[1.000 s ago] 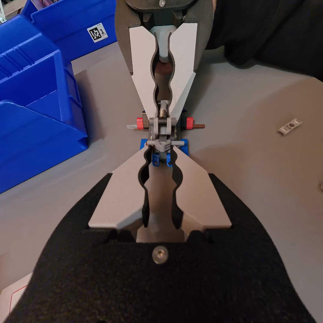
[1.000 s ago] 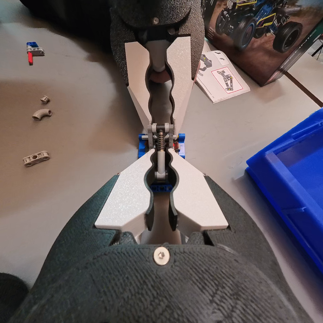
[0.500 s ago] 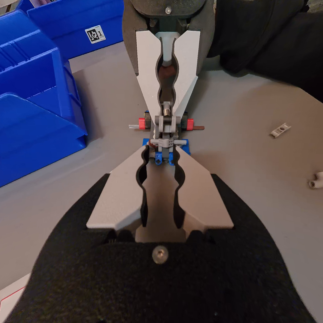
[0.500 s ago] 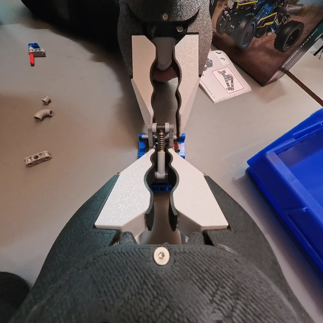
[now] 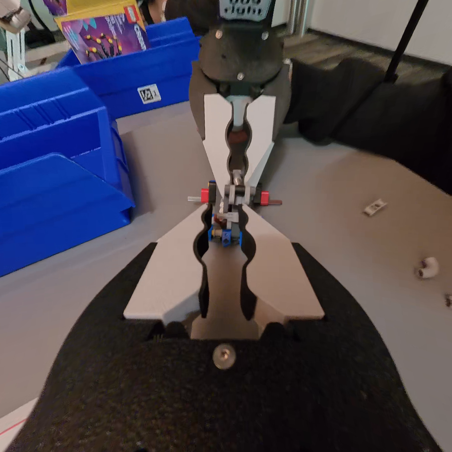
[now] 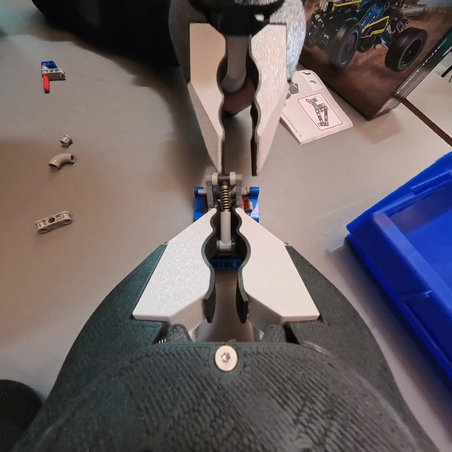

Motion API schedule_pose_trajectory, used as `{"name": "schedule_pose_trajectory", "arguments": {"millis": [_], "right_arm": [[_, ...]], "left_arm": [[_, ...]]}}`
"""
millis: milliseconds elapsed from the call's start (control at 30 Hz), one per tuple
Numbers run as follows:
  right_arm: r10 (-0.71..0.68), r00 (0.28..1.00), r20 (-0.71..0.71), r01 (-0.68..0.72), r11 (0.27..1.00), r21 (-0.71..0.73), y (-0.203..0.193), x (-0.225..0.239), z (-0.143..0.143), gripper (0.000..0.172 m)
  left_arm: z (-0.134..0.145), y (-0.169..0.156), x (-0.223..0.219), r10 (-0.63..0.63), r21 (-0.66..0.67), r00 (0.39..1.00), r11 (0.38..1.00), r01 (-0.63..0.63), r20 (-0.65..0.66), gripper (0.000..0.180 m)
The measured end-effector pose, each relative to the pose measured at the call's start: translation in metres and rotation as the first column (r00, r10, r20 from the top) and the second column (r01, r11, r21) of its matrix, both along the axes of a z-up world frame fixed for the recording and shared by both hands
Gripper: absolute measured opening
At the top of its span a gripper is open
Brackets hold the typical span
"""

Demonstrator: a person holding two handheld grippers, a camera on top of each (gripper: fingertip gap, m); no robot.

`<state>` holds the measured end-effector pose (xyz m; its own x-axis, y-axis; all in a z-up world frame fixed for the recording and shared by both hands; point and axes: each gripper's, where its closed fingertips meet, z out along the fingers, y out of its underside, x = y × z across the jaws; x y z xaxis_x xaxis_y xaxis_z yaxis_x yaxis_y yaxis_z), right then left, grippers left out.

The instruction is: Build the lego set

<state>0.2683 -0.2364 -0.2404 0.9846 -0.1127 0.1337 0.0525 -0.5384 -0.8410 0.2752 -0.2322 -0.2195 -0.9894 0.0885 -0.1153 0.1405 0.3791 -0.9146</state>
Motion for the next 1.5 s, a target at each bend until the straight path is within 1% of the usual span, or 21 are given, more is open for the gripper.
{"name": "schedule_pose_trajectory", "arguments": {"millis": [67,100,233,300,367,400,533,733,1000,1100,1167,1200,1300,1367,1433,1500], "right_arm": [[0.0,1.0,0.003,0.0,1.0,-0.001,0.0,0.0,0.0,0.005],[-0.001,1.0,0.003,0.001,1.0,-0.001,0.0,0.0,0.0,0.005],[-0.001,1.0,0.002,0.001,1.0,-0.001,0.0,0.0,0.0,0.005],[0.0,1.0,0.002,0.0,1.0,0.0,0.0,0.0,0.0,0.005],[0.001,1.0,0.001,-0.001,1.0,-0.001,0.0,0.0,0.0,0.005],[0.001,1.0,-0.001,-0.001,1.0,0.0,0.0,0.0,0.0,0.005],[0.004,1.0,-0.002,-0.004,1.0,-0.001,0.0,-0.001,0.0,0.005],[0.007,1.0,-0.002,-0.007,1.0,-0.001,0.0,-0.001,0.0,0.005],[0.011,1.0,-0.002,-0.011,1.0,-0.001,0.0,-0.002,0.0,0.005],[0.011,1.0,-0.002,-0.011,1.0,-0.001,0.0,-0.002,0.0,0.005],[0.011,1.0,-0.002,-0.011,1.0,-0.001,0.0,-0.002,0.0,0.005],[0.011,1.0,-0.003,-0.011,1.0,-0.001,0.0,-0.002,0.0,0.005],[0.011,1.0,-0.003,-0.011,1.0,-0.001,0.0,-0.002,0.0,0.005],[0.011,1.0,-0.003,-0.011,1.0,-0.001,0.0,-0.002,0.0,0.005],[0.011,1.0,-0.003,-0.011,1.0,-0.001,0.0,-0.001,0.0,0.005],[0.01,1.0,-0.005,-0.01,1.0,-0.001,0.0,-0.001,0.0,0.005]], "left_arm": [[-0.008,0.0,0.003,0.015,0.045,0.999,0.999,-0.017,0.036,0.018],[-0.008,0.0,0.002,0.011,0.045,0.999,0.999,-0.013,0.044,0.016],[-0.008,0.001,0.0,-0.002,0.054,1.0,0.999,0.001,0.027,0.014],[-0.008,0.003,-0.002,-0.027,0.057,1.0,0.998,0.027,0.004,0.017],[-0.009,0.006,-0.005,-0.056,0.068,0.998,0.996,0.057,-0.016,0.025],[-0.011,0.007,-0.005,-0.062,0.081,0.998,0.995,0.063,-0.012,0.026],[-0.019,0.004,-0.005,-0.066,0.126,0.995,0.99,0.057,0.071,0.027],[-0.024,0.001,-0.001,-0.064,0.156,0.986,0.987,0.04,0.151,0.025],[-0.023,0.004,-0.004,-0.123,0.145,0.985,0.984,0.104,0.125,0.022],[-0.02,0.007,0.003,-0.108,0.143,0.985,0.986,0.088,0.136,0.022],[-0.015,0.007,0.006,-0.086,0.123,0.989,0.99,0.071,0.118,0.022],[-0.015,0.006,0.004,-0.094,0.117,0.99,0.99,0.081,0.106,0.022],[-0.02,0.007,0.0,-0.121,0.144,0.986,0.984,0.104,0.116,0.028],[-0.02,0.006,-0.005,-0.143,0.147,0.985,0.981,0.128,0.097,0.033],[-0.017,0.003,-0.005,-0.119,0.132,0.989,0.986,0.106,0.091,0.033],[-0.021,0.0,0.0,-0.088,0.145,0.989,0.987,0.07,0.117,0.031]]}}
